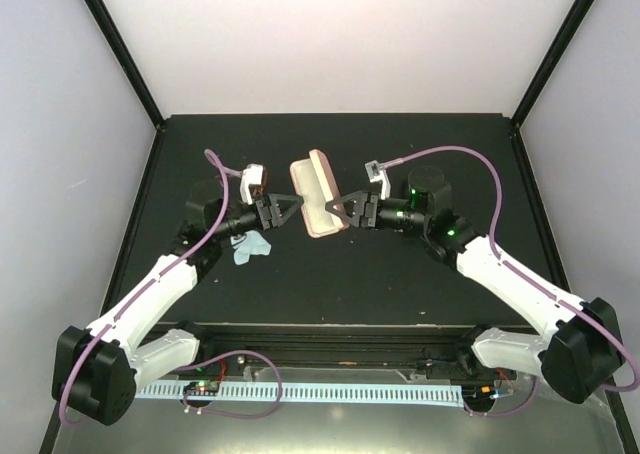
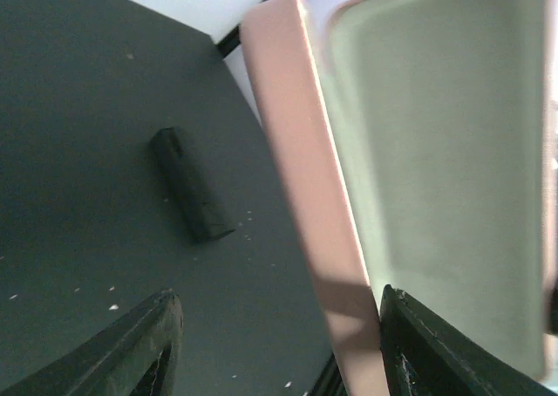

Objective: Organize the sunglasses
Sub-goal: Open the sunglasses case.

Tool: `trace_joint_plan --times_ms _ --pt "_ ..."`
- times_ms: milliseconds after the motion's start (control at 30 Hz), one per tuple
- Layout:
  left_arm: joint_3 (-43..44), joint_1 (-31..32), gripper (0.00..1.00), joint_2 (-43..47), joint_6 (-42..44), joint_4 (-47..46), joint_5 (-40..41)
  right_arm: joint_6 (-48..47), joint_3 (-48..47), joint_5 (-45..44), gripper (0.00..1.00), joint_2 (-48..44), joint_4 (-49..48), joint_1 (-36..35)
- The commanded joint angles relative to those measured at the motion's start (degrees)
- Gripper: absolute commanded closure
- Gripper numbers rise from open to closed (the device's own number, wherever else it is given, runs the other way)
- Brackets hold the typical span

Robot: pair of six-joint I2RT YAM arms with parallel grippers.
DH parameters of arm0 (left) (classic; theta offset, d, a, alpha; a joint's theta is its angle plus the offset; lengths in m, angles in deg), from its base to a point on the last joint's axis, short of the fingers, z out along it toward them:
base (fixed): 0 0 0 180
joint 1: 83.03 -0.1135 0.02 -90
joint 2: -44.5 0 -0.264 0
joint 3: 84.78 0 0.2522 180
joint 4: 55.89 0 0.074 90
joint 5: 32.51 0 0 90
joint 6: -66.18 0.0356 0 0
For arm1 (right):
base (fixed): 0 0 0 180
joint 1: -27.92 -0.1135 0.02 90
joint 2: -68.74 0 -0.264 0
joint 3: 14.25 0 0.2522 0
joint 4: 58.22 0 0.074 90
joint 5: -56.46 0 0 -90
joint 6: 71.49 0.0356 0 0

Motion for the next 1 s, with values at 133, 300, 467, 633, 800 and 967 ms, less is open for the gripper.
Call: trace_joint_plan --times_ms 133,300,467,633,800,967 --pt "-1.17 -0.28 0.38 -0.82 2.86 9.11 6.4 -2.37 -1.54 1.24 0.73 -3.78 -4.83 -1.43" --pt "-0.74 -0.28 0.36 -0.33 3.17 9.62 6.49 -5.78 -1.15 -3.05 0.73 -2.8 -0.57 -1.4" --pt "-0.1 -0.34 0.28 0.03 5.03 12.62 8.63 -8.46 -0.24 -6.4 0.72 0.69 3.15 -1.28" --pt "0.69 -0.36 0.22 0.68 8.35 18.99 15.33 -7.66 3.62 -5.23 0.7 7.36 -0.56 0.6" --pt "0.48 -0.37 0.21 0.15 10.14 23.07 19.31 -6.44 7.53 0.45 0.64 15.86 -10.03 2.66" --pt "0.0 -0.37 0.21 -1.18 10.61 23.45 19.05 -6.62 8.76 3.17 0.63 23.29 -14.17 5.11"
